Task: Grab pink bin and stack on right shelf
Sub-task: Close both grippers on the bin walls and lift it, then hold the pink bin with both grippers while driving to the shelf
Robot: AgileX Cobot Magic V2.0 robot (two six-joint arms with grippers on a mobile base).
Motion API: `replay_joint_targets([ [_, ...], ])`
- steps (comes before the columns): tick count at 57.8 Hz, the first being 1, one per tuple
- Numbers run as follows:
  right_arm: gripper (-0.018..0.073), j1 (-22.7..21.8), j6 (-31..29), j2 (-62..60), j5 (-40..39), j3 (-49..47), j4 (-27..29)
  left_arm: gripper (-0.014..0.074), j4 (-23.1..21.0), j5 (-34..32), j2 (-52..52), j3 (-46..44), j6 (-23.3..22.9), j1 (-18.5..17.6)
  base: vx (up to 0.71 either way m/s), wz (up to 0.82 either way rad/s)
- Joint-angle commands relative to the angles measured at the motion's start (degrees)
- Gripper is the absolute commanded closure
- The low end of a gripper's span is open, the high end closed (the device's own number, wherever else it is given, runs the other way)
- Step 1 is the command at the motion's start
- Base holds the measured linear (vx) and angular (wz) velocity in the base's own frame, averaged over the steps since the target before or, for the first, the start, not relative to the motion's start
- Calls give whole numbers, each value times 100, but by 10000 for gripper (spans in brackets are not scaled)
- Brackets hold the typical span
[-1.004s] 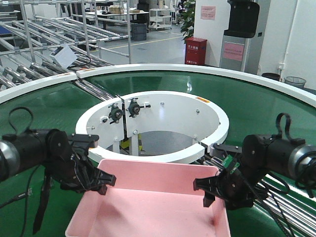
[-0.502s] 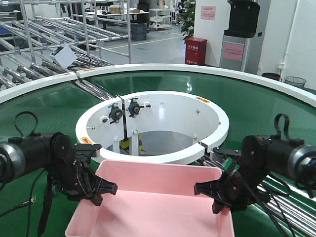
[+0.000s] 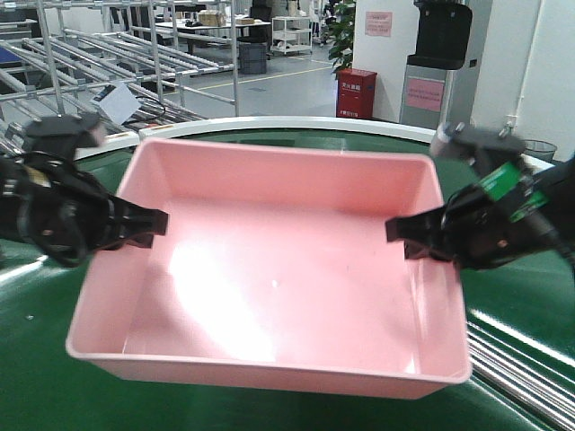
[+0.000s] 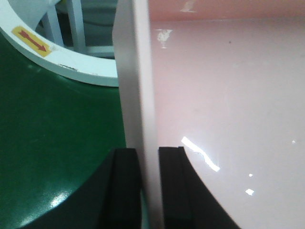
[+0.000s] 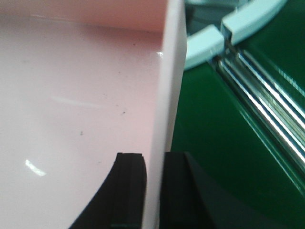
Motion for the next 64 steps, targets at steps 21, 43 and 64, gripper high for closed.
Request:
replay_joint_targets([
  [21,571,-46,-387,-998,-421,242,166,599,-43,-1138,-1846,1220,-342,10,0,0],
  [43,571,-46,-387,-993,-366,242,171,598,-42,-997,-1816,1220,-337,10,0,0],
  [64,571,-46,-387,-993,-365,242,166,598,-42,-997,-1816,1220,-337,10,0,0],
])
